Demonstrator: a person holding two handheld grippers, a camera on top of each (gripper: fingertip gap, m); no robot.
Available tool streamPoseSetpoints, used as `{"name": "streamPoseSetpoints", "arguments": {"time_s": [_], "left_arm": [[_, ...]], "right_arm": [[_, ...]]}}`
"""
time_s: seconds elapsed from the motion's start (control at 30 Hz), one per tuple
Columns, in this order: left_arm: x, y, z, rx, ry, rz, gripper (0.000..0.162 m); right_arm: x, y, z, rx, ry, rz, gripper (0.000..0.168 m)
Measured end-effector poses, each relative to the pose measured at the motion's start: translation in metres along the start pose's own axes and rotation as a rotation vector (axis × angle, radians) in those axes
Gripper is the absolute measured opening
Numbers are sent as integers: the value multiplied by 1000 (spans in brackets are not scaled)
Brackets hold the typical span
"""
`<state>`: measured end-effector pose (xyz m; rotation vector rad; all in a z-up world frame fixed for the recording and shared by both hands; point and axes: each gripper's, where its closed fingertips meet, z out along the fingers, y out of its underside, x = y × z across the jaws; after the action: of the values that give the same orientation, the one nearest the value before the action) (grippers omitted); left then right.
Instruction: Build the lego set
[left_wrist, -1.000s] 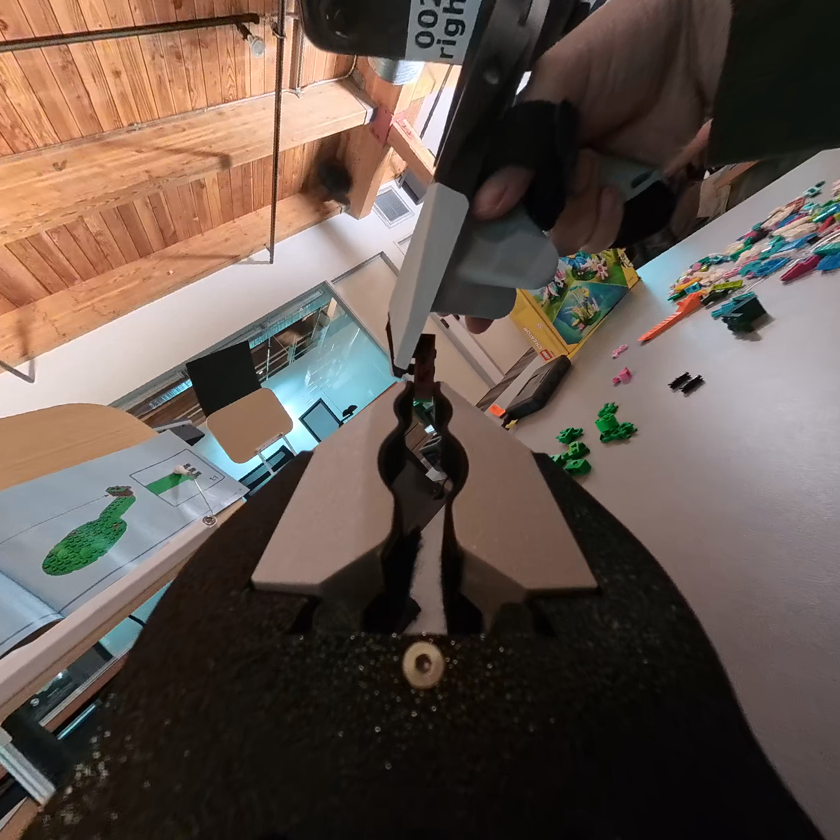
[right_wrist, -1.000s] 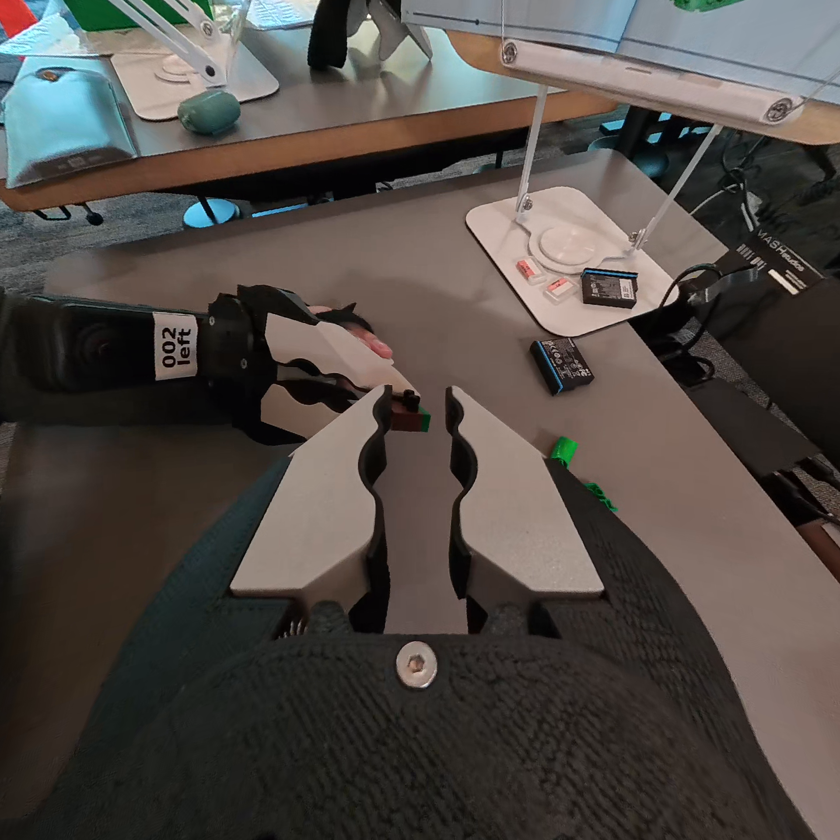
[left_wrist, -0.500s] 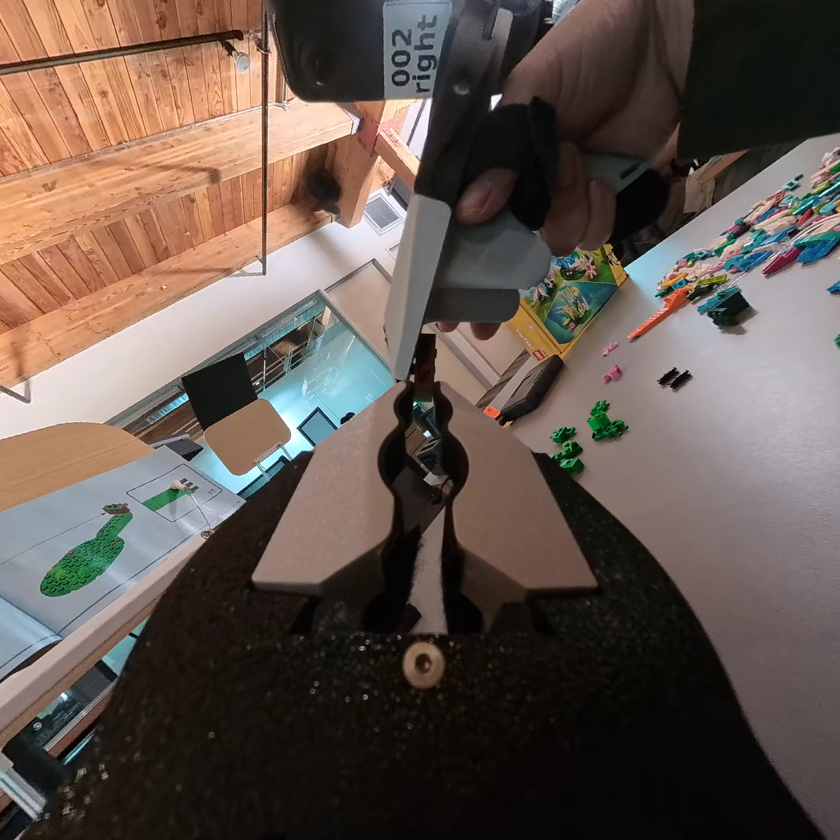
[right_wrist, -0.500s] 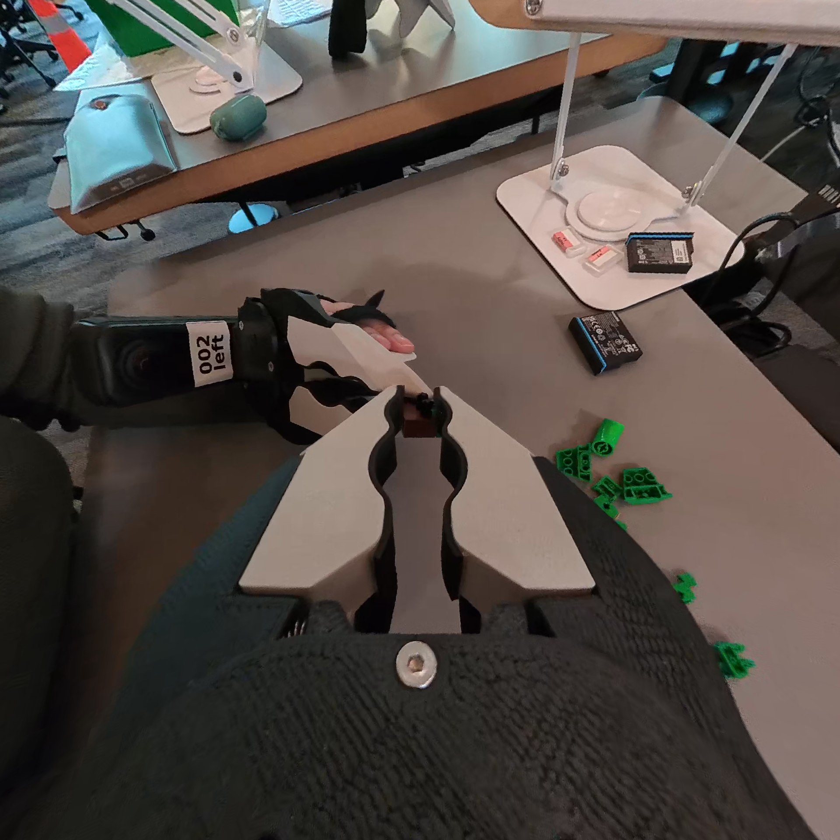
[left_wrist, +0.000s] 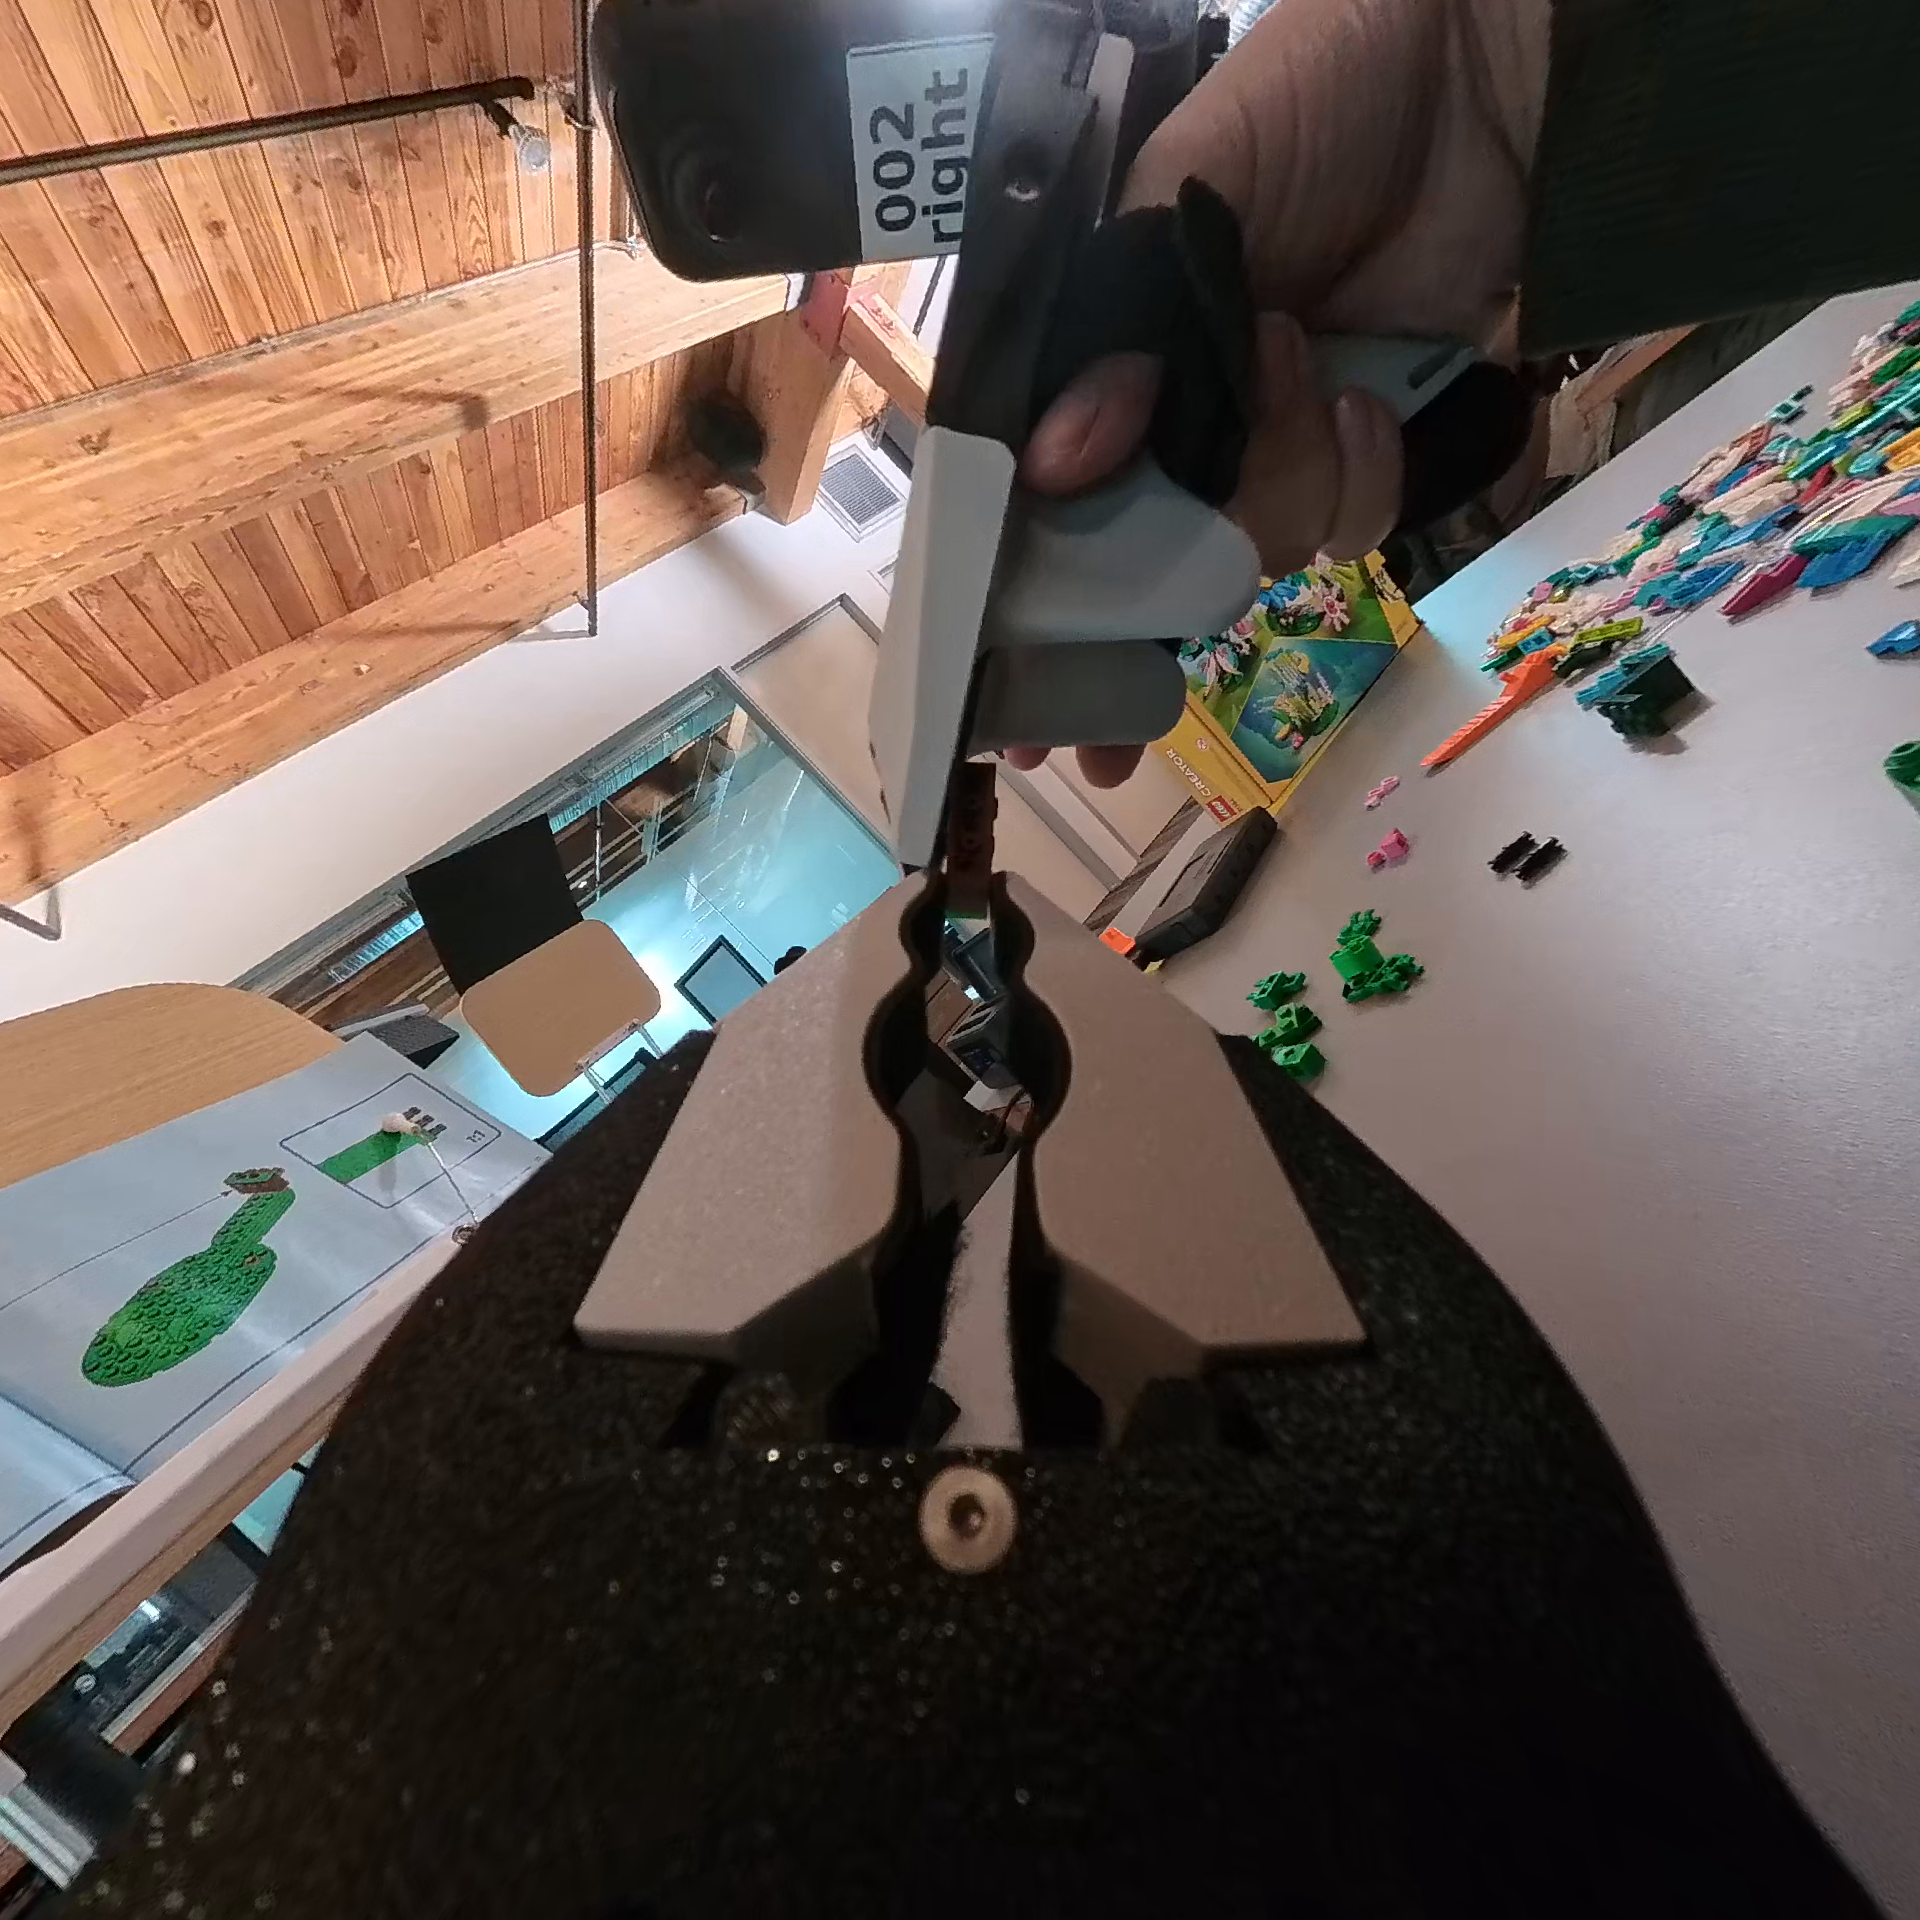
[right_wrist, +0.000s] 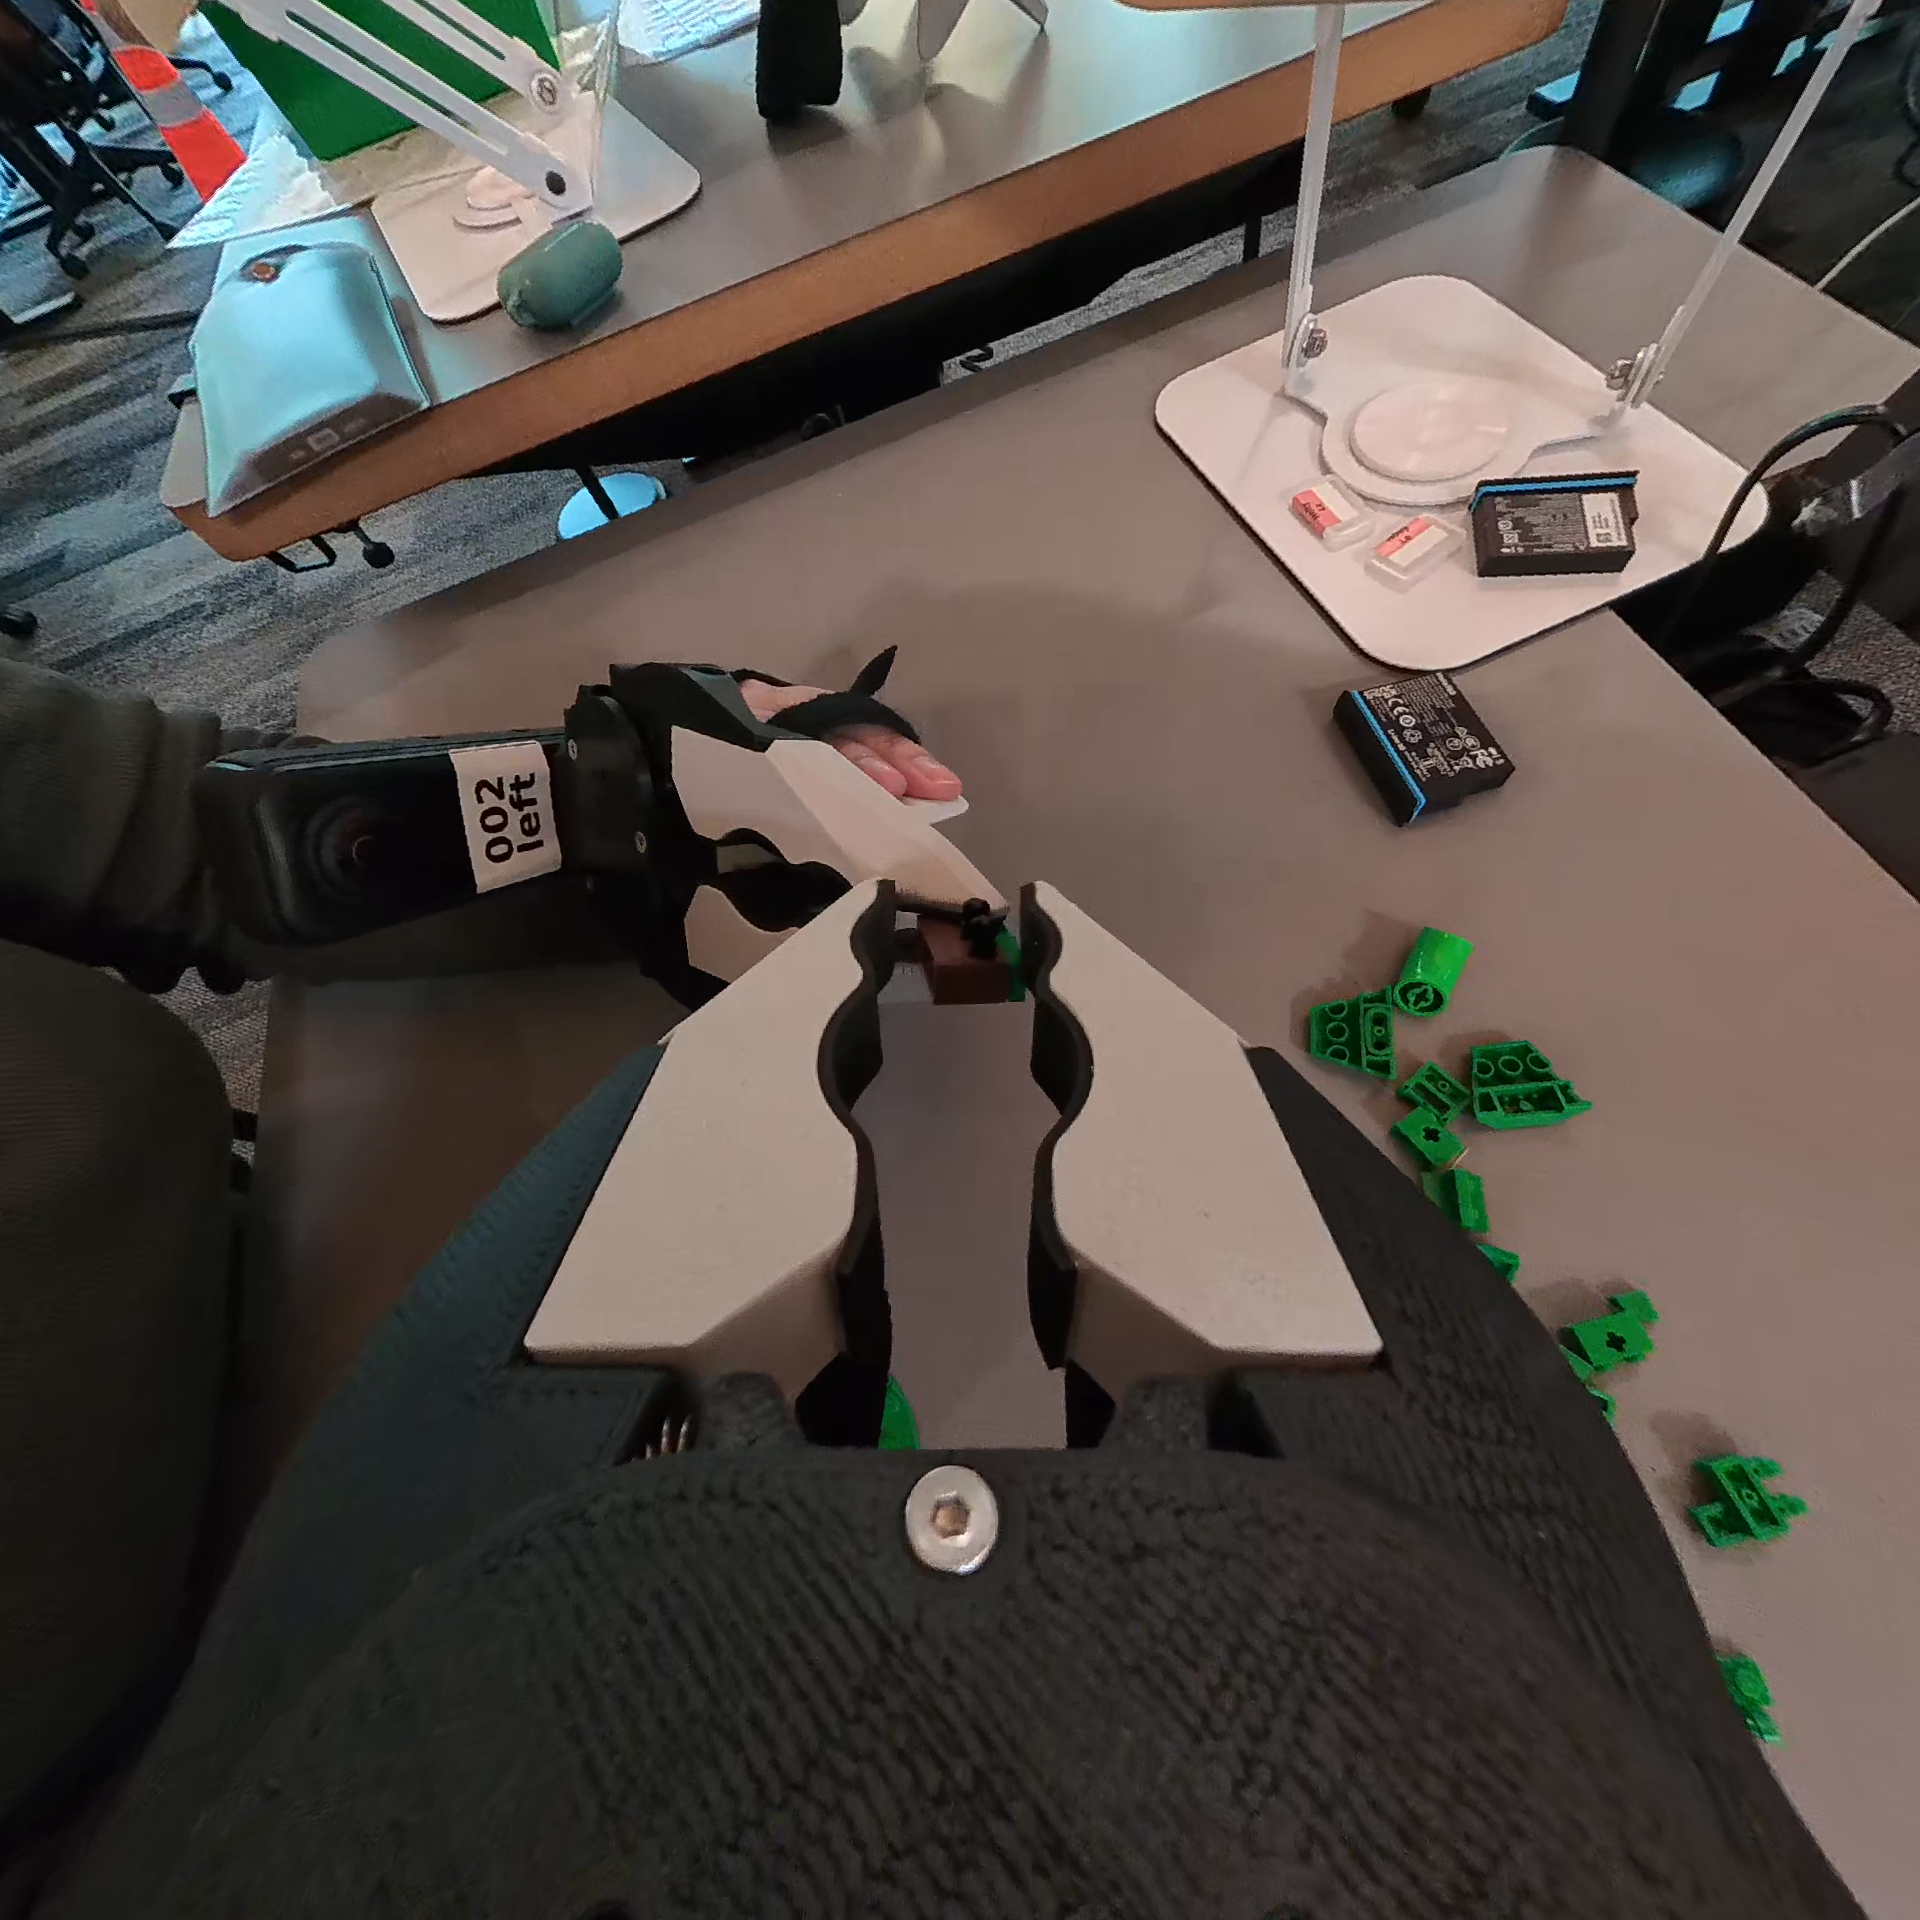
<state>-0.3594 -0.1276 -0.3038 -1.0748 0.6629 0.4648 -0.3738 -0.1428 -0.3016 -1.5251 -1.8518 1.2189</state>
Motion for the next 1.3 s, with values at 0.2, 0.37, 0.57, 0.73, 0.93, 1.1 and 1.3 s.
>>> {"name": "streamPoseSetpoints", "arguments": {"time_s": [0.2,0.37,0.57,0.73,0.93,1.1,1.3], "left_arm": [[-4,1,-1,-1,-18,-19,5],[-4,0,-1,3,-16,-20,5],[-2,0,-1,5,-6,-16,5],[-2,0,-1,6,-6,-20,6],[-6,2,-1,0,-25,-28,6],[-9,1,0,11,-41,-59,28],[-32,12,-1,4,-129,-186,51]], "right_arm": [[3,2,0,-9,17,-2,27],[1,4,0,-20,2,2,23],[2,6,-1,-26,-4,30,18],[2,6,-1,-33,-2,25,18],[4,1,-2,-25,18,-16,17],[12,-8,-12,35,78,-25,17],[33,-6,-30,51,214,-31,17]]}}
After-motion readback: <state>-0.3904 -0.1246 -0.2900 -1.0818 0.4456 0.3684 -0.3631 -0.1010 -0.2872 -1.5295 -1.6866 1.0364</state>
